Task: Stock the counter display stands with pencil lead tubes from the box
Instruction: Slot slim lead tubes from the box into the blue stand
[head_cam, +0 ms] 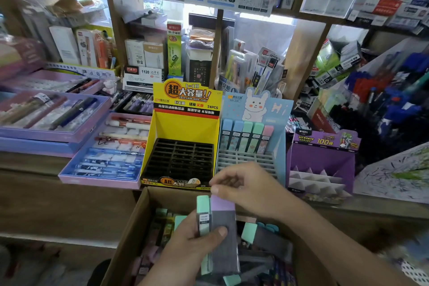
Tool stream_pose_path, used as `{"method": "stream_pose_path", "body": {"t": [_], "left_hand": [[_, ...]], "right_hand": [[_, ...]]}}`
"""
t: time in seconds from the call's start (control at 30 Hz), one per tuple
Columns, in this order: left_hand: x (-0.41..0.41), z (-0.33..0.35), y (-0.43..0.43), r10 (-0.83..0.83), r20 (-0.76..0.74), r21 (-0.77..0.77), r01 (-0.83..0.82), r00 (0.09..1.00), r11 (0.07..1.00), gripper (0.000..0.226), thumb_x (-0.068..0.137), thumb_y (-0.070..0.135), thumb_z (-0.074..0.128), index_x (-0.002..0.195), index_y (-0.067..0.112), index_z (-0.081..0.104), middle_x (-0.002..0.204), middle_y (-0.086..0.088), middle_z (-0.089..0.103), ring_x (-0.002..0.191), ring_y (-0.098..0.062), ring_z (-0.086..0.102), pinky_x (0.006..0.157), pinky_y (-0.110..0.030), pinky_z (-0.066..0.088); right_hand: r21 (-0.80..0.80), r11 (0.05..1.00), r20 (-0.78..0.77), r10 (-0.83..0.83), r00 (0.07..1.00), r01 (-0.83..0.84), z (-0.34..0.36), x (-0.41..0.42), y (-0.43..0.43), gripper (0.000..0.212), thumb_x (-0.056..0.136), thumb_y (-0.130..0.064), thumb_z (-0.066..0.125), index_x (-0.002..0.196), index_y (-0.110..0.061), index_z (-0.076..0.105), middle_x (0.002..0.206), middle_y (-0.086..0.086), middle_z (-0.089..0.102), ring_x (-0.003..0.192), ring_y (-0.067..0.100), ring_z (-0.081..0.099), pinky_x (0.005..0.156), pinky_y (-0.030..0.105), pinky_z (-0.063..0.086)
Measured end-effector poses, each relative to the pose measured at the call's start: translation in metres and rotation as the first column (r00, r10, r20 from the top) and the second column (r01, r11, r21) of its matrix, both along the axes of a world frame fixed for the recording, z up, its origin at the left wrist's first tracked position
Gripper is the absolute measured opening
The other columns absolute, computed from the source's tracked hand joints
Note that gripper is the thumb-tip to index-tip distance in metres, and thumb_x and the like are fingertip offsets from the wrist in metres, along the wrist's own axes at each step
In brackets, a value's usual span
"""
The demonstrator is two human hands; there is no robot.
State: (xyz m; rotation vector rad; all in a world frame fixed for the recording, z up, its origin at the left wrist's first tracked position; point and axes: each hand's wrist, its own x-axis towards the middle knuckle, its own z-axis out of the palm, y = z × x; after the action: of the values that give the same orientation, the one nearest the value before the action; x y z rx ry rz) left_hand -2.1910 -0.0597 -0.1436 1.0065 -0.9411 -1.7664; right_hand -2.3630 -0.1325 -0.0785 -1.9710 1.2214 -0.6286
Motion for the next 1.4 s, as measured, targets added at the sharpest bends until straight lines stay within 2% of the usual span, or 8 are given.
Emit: {"method": "stream_pose_path", "body": {"t": [0.2,0.33,0.5,0.77,1.0,1.13,1.23,1.4], "left_hand": [[-0.002,0.007,0.002,-0.103,0.107,-0.072,0.111,0.989,0.991,0.045,0.093,-0.01,0.059,0.129,0.016,0.06,0.12,-0.004,0.075,0.114,-0.016,0.068,0.094,-0.025,0.054],[-0.001,0.01,0.003,-0.12,0.146,-0.042,0.128,0.982,0.991,0.037,0.093,-0.007,0.061,0.125,0.011,0.065,0.116,-0.007,0.076,0.11,-0.015,0.07,0.087,-0.021,0.054],[0.001,0.014,0.004,-0.134,0.086,0.054,0.13,0.987,0.99,0.034,0.093,-0.006,0.06,0.125,0.006,0.064,0.115,-0.026,0.071,0.114,-0.044,0.064,0.101,-0.05,0.052],[0.001,0.011,0.003,-0.097,0.032,0.118,0.093,0.995,0.989,0.034,0.092,-0.006,0.061,0.123,0.005,0.063,0.108,-0.025,0.074,0.111,-0.044,0.067,0.101,-0.052,0.052],[0.001,0.009,0.002,0.028,-0.032,0.154,-0.022,0.999,0.988,0.022,0.09,-0.004,0.063,0.112,-0.005,0.061,0.097,-0.032,0.073,0.094,-0.047,0.072,0.076,-0.043,0.062],[0.0,0.012,0.002,0.107,-0.056,0.189,-0.095,0.993,0.977,0.021,0.09,-0.004,0.062,0.111,-0.004,0.061,0.097,-0.034,0.072,0.083,-0.044,0.072,0.075,-0.048,0.06],[0.001,0.015,0.002,0.134,-0.04,0.193,-0.124,0.99,0.973,0.02,0.091,-0.003,0.062,0.111,-0.003,0.062,0.096,-0.032,0.073,0.079,-0.041,0.073,0.08,-0.049,0.057],[0.003,0.022,0.003,0.177,-0.066,0.174,-0.163,0.982,0.971,0.016,0.093,-0.007,0.057,0.108,-0.009,0.057,0.093,-0.043,0.067,0.063,-0.035,0.069,0.05,-0.036,0.06]], "right_hand": [[0.141,0.986,-0.015,0.09,0.996,-0.087,-0.012,0.007,0.006,0.017,0.094,-0.03,0.073,0.104,-0.018,0.08,0.099,-0.004,0.078,0.093,0.011,0.073,0.09,0.039,0.058],[0.185,0.979,0.048,0.08,0.996,-0.087,-0.013,0.003,0.004,0.015,0.093,-0.031,0.075,0.101,-0.018,0.08,0.095,-0.003,0.078,0.09,0.015,0.073,0.085,0.036,0.06],[0.17,0.985,0.169,-0.027,0.985,-0.002,-0.004,-0.008,-0.004,0.007,0.088,-0.033,0.08,0.094,-0.03,0.082,0.09,-0.001,0.077,0.082,0.011,0.068,0.079,0.031,0.057],[0.225,0.97,0.358,-0.173,0.917,0.095,0.017,-0.037,-0.016,0.023,0.08,-0.03,0.082,0.096,-0.012,0.081,0.085,0.014,0.076,0.074,0.022,0.068,0.065,0.025,0.056],[-0.037,0.942,0.407,-0.29,0.866,0.333,0.046,-0.062,-0.031,0.012,0.085,0.002,0.078,0.096,-0.001,0.073,0.076,0.016,0.074,0.067,0.024,0.073,0.061,0.024,0.059],[-0.228,0.878,0.305,-0.347,0.887,0.421,0.055,-0.071,-0.043,0.01,0.088,0.001,0.077,0.094,-0.006,0.072,0.075,0.01,0.073,0.061,0.014,0.072,0.062,0.02,0.06],[-0.311,0.846,0.196,-0.389,0.9,0.433,0.056,-0.073,-0.053,0.012,0.09,-0.003,0.076,0.091,-0.014,0.072,0.081,0.012,0.073,0.068,0.018,0.074,0.07,0.03,0.064],[-0.363,0.84,0.065,-0.408,0.911,0.403,0.046,-0.073,-0.066,0.012,0.09,-0.006,0.076,0.092,-0.017,0.071,0.082,0.018,0.072,0.076,0.038,0.07,0.08,0.047,0.061]]}}
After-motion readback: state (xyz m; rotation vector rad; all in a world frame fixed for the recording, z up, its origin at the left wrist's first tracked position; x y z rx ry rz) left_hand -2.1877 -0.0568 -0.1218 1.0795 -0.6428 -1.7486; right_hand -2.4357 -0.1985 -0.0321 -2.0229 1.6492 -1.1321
